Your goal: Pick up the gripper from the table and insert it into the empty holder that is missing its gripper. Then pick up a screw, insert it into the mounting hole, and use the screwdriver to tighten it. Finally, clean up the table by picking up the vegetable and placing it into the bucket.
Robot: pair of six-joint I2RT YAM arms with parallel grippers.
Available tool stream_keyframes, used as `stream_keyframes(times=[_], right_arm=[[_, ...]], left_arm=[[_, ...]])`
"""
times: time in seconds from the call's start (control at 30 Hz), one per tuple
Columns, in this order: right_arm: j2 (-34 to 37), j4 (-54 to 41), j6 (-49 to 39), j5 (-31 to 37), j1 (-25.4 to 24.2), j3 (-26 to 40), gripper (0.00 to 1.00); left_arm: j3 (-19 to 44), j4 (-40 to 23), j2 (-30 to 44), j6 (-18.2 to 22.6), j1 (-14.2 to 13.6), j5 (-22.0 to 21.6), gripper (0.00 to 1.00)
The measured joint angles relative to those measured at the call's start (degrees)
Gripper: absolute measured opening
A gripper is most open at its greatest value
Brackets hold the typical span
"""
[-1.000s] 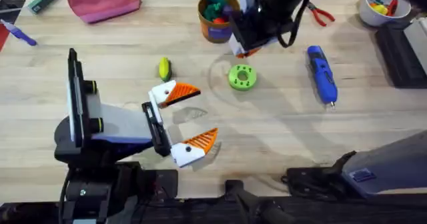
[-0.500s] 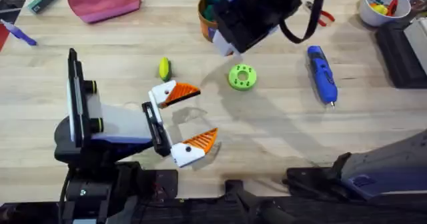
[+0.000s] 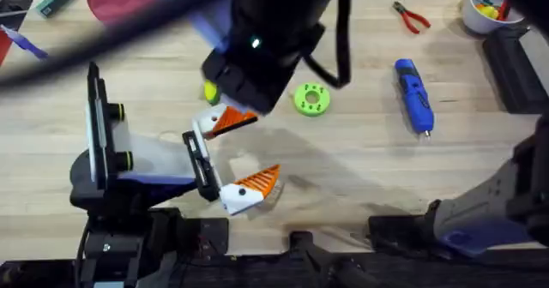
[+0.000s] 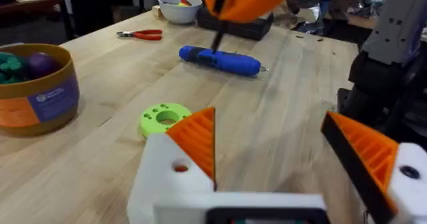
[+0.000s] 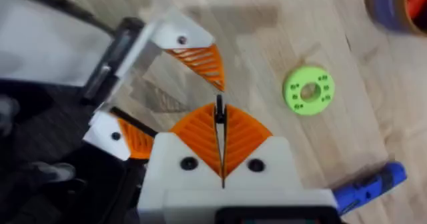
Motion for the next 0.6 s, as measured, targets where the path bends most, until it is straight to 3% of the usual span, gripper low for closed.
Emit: stream_keyframes(times=[0.23,0.6], right_arm=[[0.00,1.52,-8.22,0.00,6.00,0.35,0.006],[0.04,3.92,-14.15,0.24,5.56,0.38,0.006]], left_arm=[[0.00,0.00,-0.01,0.00,0.00,0.00,0.986],[0.00,0.00,0.01,0.00,0.00,0.01,0.985]])
